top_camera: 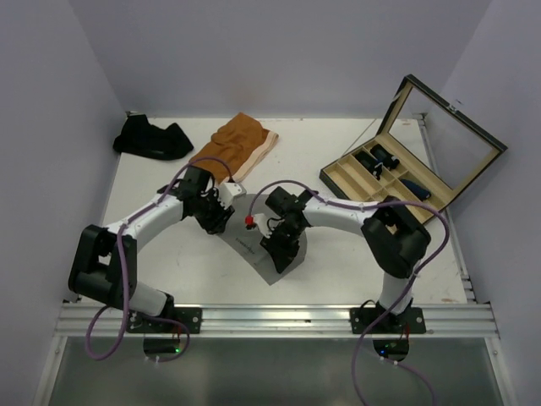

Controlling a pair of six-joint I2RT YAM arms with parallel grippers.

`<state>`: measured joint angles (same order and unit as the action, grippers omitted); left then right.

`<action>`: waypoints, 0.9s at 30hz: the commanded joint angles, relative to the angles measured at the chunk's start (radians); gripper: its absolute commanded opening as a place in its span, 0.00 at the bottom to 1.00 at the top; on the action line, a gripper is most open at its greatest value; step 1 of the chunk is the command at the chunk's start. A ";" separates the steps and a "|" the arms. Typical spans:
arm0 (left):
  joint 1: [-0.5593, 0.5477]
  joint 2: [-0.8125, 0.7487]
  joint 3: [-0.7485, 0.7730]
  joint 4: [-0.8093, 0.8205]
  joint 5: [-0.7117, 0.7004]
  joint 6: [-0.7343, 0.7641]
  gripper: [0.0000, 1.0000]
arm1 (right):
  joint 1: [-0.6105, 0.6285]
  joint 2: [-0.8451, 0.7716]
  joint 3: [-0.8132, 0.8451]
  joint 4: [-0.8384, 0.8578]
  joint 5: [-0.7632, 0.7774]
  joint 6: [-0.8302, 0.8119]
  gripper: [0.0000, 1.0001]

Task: Roll the underwear
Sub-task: Fold the underwear

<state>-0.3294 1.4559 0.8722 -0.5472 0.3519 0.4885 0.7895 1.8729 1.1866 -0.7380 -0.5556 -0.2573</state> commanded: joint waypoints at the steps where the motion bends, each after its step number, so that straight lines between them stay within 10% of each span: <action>1: 0.032 0.020 0.045 -0.007 0.019 -0.077 0.45 | 0.042 -0.180 0.007 0.028 -0.171 0.052 0.17; 17: 0.128 0.210 0.111 0.007 0.019 -0.154 0.39 | -0.176 -0.020 0.137 0.068 0.094 0.041 0.16; 27: 0.128 0.296 0.134 0.058 -0.019 -0.172 0.14 | -0.173 0.003 -0.025 0.107 0.142 0.067 0.07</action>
<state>-0.2035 1.6989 0.9764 -0.5381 0.3511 0.3393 0.6151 1.8744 1.1980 -0.6575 -0.4271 -0.2092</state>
